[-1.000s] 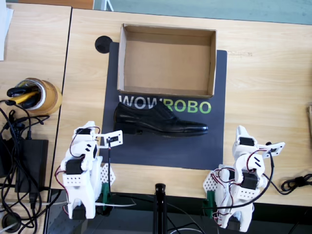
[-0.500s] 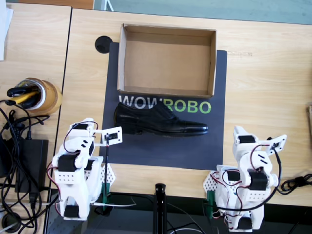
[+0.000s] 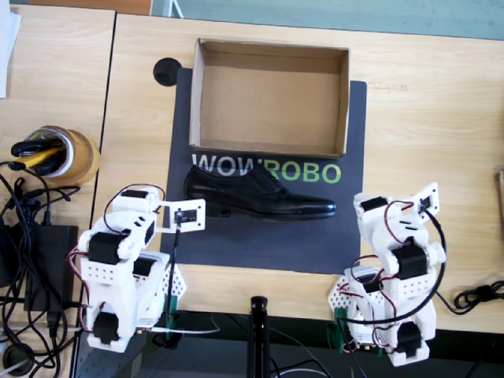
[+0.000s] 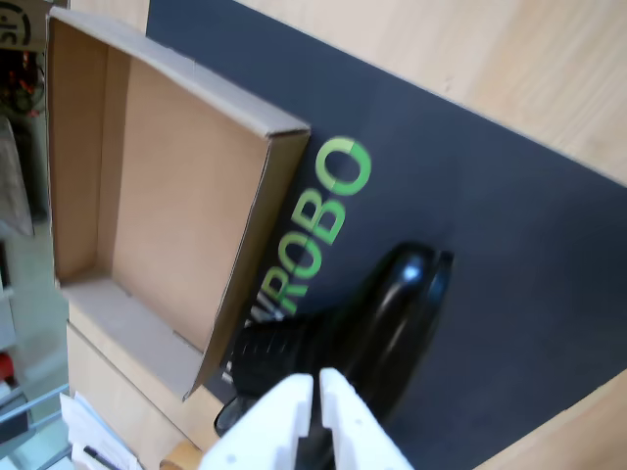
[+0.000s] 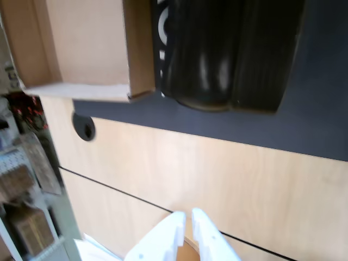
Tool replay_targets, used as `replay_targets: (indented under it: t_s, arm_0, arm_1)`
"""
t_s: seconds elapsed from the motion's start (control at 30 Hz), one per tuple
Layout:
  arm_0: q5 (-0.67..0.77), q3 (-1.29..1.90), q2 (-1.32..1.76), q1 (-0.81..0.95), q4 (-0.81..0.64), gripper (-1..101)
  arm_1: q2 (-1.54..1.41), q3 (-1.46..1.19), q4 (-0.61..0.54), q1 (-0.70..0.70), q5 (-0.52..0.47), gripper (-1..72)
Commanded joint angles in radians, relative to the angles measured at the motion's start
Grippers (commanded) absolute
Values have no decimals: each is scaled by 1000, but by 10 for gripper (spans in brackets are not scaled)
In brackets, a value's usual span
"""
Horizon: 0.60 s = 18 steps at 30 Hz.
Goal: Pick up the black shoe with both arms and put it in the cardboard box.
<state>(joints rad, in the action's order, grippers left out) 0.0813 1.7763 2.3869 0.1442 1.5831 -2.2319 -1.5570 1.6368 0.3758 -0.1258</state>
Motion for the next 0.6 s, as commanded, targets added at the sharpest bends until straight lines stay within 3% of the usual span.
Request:
replay_targets:
  t_s: [0.0, 0.23, 0.57]
  arm_0:
    - [34, -69, -38, 44, 43, -3]
    - [87, -293, -144, 167, 193, -3]
    - [143, -291, -181, 287, 201, -3]
  arm_1:
    - [41, 69, 31, 72, 0, -2]
    - [94, 86, 64, 153, -5, -2]
    - [35, -67, 71, 179, -41, -2]
